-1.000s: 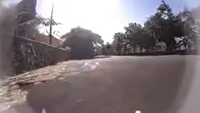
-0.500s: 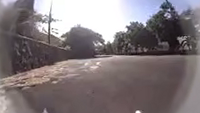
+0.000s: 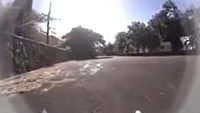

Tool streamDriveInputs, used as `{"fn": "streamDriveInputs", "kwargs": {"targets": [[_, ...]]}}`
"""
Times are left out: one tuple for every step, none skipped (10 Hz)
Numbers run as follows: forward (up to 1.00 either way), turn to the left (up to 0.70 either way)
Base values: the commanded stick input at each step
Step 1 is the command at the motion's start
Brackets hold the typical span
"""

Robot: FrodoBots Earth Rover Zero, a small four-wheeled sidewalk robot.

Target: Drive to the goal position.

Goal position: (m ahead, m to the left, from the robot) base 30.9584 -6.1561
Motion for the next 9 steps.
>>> {"fn": "streamDriveInputs", "kwargs": {"targets": [[1.00,0.00],[1.00,0.00],[1.00,-0.01],[1.00,-0.15],[1.00,-0.29],[1.00,0.00],[1.00,0.00],[1.00,0.00],[1.00,0.00]]}}
